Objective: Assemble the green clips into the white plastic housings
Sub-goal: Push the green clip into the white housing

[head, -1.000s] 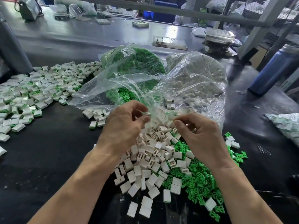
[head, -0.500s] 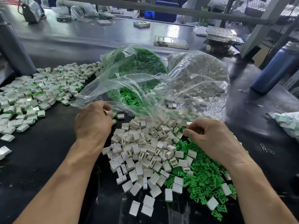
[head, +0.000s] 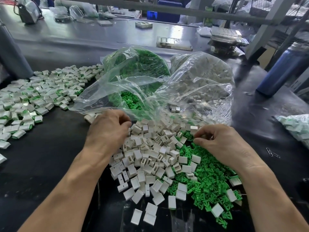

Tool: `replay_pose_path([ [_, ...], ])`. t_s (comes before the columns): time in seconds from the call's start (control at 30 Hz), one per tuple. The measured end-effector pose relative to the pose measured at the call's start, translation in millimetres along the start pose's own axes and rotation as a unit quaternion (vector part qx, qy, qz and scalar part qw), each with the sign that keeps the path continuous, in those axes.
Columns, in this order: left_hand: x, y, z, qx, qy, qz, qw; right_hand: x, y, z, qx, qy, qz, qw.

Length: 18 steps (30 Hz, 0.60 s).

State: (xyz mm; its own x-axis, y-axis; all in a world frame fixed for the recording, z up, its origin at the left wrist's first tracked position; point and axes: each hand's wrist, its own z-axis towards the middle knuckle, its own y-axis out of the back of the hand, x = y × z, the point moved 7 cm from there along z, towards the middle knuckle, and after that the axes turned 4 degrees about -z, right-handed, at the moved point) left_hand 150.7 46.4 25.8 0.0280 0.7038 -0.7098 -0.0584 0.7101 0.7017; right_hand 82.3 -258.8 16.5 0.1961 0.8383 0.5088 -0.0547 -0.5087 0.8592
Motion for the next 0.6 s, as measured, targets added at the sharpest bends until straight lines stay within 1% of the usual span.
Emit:
replay_pose_path([
  [0.1,-0.3,-13.1,-1.1,0.053,0.013,-0.056,0.997,-0.4,-2.4,-0.7,0.025,-0.004,0.000,1.000],
  [0.17,-0.4,-15.9,-2.1,0.071,0.019,-0.058,0.996,-0.3,-4.0,-1.6,0.045,-0.007,-0.005,0.999],
  [0.3,-2.7,-17.9,-2.5,0.076,0.010,-0.043,0.996,1.9,-5.9,-3.2,0.062,-0.001,-0.036,0.997],
  [0.47,-3.6,-18.7,-2.7,0.059,0.003,-0.020,0.998,7.9,-5.8,-2.7,0.045,0.011,-0.049,0.998],
  [0.6,-9.2,-17.5,-4.7,0.038,-0.047,-0.018,0.998,9.7,-5.8,-2.5,0.028,0.024,-0.055,0.998],
])
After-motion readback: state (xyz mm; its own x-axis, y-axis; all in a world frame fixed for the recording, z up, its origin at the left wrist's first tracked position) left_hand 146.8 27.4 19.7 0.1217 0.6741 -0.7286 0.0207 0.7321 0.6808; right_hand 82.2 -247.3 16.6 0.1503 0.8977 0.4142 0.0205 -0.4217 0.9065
